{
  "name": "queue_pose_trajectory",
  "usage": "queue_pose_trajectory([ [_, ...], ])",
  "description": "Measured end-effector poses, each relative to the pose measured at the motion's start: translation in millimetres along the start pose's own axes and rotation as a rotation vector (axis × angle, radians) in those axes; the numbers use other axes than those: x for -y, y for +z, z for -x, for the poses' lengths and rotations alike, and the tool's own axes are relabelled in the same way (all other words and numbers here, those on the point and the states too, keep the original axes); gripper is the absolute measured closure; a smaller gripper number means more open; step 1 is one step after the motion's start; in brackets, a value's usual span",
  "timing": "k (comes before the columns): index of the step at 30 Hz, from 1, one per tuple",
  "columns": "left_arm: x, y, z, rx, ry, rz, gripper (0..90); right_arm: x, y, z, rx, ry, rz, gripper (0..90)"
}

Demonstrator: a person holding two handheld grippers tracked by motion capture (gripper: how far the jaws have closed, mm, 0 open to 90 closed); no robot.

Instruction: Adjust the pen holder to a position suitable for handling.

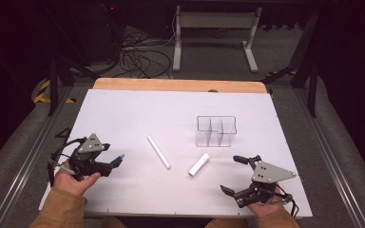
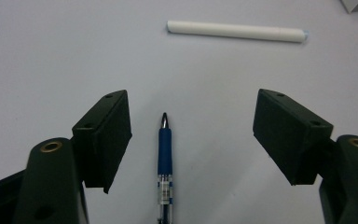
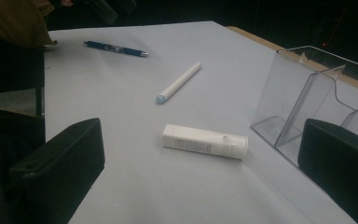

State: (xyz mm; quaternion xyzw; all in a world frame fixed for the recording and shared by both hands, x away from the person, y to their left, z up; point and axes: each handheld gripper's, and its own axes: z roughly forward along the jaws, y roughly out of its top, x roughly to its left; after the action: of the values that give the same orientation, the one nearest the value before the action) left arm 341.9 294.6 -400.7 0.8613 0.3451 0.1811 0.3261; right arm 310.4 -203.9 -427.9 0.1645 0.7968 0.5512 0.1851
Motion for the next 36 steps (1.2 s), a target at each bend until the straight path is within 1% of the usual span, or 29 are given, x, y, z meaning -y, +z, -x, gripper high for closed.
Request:
queue_pose_trajectory([
  [2,-0.5,2.2,-4.4,-0.006,-0.024,-0.037,31.0,0.1,0.0,0.1,-0.001,0.001,0.000,1.0],
  [3,-0.2,3.3,-6.0,-0.001,-0.040,-0.048,31.5,0.1,0.1,0.1,-0.001,0.001,-0.001,1.0],
  [6,0.2,7.0,-11.0,0.005,-0.059,-0.081,35.2,0.3,0.4,0.3,-0.004,0.003,-0.002,1.0],
  [9,0.5,10.9,-13.5,0.011,-0.058,-0.109,36.8,0.3,0.4,0.3,-0.005,0.004,-0.003,1.0],
  [10,0.5,12.4,-13.6,0.008,-0.059,-0.119,37.1,0.3,0.4,0.3,-0.005,0.003,-0.003,1.0],
  [11,0.3,13.4,-14.5,0.004,-0.049,-0.135,37.7,0.4,0.5,0.3,-0.006,0.004,-0.003,1.0],
  [13,0.0,15.4,-15.2,-0.005,-0.044,-0.159,39.0,0.4,0.7,0.4,-0.006,0.005,-0.004,1.0],
  [15,-0.4,16.8,-15.9,-0.012,-0.049,-0.177,40.1,0.4,0.7,0.4,-0.006,0.004,-0.003,1.0],
  [17,-0.7,18.4,-17.0,-0.003,-0.054,-0.207,42.6,0.4,0.7,0.4,-0.007,0.005,-0.003,1.0],
  [19,-0.6,20.0,-17.1,-0.006,-0.059,-0.219,43.6,0.6,0.8,0.5,-0.006,0.008,-0.003,1.0],
  [22,-0.8,22.0,-17.6,-0.005,-0.054,-0.243,45.5,0.8,0.7,0.8,-0.004,0.008,-0.002,1.0],
  [24,-0.8,22.9,-17.3,-0.011,-0.057,-0.248,47.1,0.8,0.6,0.8,-0.004,0.008,-0.002,1.0],
  [25,-0.9,24.4,-17.3,-0.014,-0.048,-0.274,48.3,0.8,0.6,0.9,-0.004,0.007,-0.002,1.0],
  [26,-0.9,25.2,-16.8,-0.016,-0.047,-0.285,49.9,0.8,0.6,0.8,-0.004,0.008,-0.001,1.0],
  [27,-1.0,25.9,-16.6,-0.021,-0.046,-0.293,50.9,0.8,0.6,0.8,-0.004,0.008,-0.002,1.0],
  [30,-1.0,27.8,-15.7,-0.016,-0.043,-0.312,53.6,1.0,0.6,1.2,-0.004,0.010,-0.001,1.0],
  [36,-0.3,30.4,-16.3,-0.020,-0.045,-0.350,58.9,1.1,0.3,1.2,-0.003,0.008,0.000,1.0],
])
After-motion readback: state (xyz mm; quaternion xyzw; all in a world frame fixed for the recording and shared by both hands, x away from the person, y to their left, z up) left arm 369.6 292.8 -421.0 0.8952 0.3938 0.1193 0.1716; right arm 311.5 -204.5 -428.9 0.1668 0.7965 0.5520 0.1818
